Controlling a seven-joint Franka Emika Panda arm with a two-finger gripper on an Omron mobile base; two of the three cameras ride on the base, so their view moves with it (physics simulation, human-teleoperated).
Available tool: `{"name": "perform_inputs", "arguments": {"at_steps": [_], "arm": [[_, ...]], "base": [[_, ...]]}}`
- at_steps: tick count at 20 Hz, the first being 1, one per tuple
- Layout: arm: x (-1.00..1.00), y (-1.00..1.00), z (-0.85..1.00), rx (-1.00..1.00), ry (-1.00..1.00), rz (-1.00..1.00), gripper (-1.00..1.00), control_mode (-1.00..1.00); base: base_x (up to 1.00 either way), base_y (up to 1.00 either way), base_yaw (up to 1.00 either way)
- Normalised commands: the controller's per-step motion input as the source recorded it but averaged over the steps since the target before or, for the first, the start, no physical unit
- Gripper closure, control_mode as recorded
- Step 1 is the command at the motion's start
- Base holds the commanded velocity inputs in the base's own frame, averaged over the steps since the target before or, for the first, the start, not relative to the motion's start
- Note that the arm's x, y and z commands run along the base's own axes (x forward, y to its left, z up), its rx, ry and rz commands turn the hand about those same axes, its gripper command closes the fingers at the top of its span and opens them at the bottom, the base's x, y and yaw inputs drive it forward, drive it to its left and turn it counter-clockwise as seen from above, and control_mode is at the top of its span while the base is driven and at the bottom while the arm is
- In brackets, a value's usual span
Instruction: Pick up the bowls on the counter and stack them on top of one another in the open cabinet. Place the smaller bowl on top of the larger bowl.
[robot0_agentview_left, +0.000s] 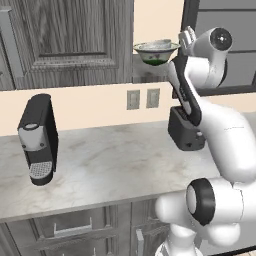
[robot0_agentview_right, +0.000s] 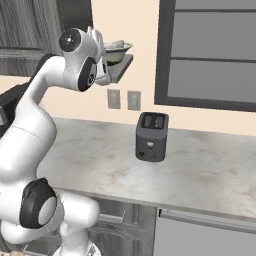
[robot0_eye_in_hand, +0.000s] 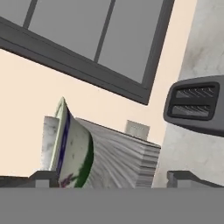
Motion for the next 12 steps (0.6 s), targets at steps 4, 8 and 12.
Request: {"name": "perform_inputs", "arguments": {"at_steps": [4, 8, 12], "arm": [[-1.00, 0.10, -0.30, 0.04, 0.00, -0.01, -1.00, -1.00], [-1.00, 0.24, -0.62, 0.02, 0.00, -0.03, -1.00, -1.00], [-0.99, 0.30, -0.94, 0.04, 0.02, -0.01, -1.00, -1.00]], "base": [[0.00, 0.00, 0.00], [0.00, 0.00, 0.00], [0.00, 0.00, 0.00]]}}
